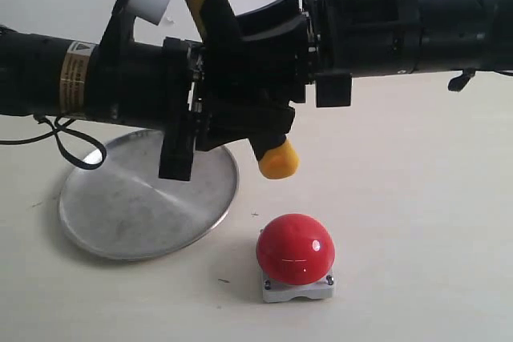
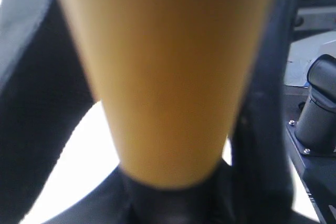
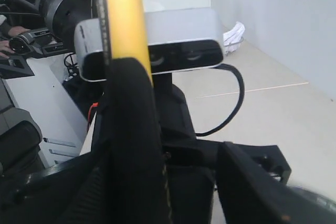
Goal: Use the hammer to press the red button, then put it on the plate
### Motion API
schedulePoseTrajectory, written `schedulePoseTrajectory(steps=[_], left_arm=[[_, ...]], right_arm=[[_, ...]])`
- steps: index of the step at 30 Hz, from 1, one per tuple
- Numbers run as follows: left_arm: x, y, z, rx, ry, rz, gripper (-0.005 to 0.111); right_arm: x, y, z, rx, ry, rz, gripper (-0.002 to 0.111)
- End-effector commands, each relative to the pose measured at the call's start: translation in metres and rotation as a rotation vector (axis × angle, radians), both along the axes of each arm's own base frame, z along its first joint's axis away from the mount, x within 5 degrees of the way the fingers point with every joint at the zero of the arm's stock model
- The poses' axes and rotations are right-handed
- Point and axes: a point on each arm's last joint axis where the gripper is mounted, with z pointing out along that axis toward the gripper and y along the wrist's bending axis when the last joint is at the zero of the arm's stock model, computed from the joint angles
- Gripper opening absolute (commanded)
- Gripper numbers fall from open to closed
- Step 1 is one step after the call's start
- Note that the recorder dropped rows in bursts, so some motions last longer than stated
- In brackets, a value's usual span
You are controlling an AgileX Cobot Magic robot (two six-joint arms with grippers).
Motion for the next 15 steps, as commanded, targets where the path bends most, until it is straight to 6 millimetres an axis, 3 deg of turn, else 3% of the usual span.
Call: schedulePoseTrajectory(steps=[1,15], left_arm=[[-0.005,-0.008,0.0078,-0.047,0.0,0.003,0.0],[-0.0097,-0.0167,0.0065,-0.033,-0.013,0.006,0.0]], right_arm=[[0.0043,0.0015,0.0,0.026,0.018,-0.014,0.054],[0.0049,0.0015,0.0009,0.036,-0.011,-0.018,0.051]])
